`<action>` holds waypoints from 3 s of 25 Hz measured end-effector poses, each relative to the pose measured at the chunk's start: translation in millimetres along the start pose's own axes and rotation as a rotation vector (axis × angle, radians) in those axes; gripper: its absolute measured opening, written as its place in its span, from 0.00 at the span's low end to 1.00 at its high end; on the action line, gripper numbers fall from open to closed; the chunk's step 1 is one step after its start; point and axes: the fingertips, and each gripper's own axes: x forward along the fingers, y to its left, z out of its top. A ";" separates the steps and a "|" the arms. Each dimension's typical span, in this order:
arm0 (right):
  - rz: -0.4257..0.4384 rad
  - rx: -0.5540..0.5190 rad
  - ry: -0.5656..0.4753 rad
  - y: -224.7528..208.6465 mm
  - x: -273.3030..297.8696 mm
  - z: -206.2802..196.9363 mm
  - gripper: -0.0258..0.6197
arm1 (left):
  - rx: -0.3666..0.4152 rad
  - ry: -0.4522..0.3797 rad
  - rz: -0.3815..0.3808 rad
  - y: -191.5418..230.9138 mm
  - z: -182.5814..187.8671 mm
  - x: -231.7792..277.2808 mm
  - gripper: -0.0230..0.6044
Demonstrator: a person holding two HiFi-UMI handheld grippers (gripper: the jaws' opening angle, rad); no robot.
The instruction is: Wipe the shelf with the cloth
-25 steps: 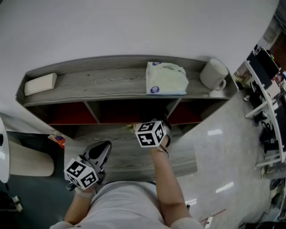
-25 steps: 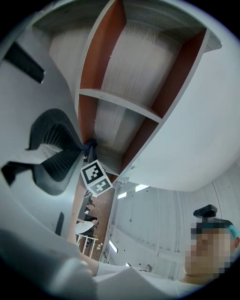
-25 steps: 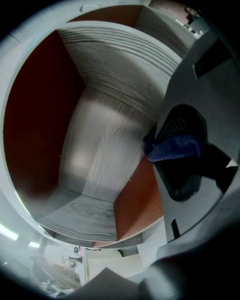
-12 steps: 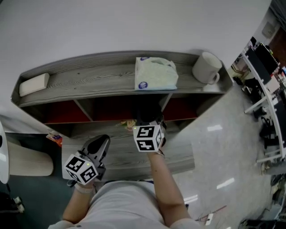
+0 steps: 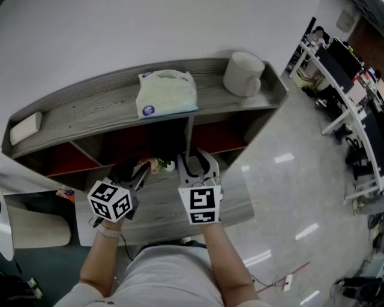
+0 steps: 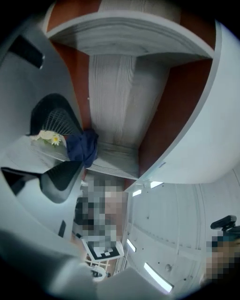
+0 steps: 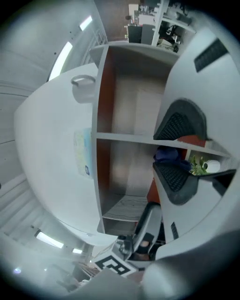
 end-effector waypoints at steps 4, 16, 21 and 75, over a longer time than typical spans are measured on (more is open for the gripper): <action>-0.030 0.028 0.014 -22.4 -26.3 -14.1 0.28 | 0.057 0.034 -0.003 -1.0 4.4 30.6 0.35; -0.165 0.083 0.110 -61.4 -91.9 -63.2 0.28 | 0.181 0.174 -0.097 -11.6 7.3 102.5 0.44; -0.222 0.110 0.144 -67.3 -102.3 -73.4 0.28 | 0.256 0.305 -0.085 -12.0 -4.9 113.9 0.43; -0.282 0.089 0.114 -78.2 -98.1 -61.0 0.26 | 0.475 -0.411 0.030 -99.4 137.7 71.6 0.16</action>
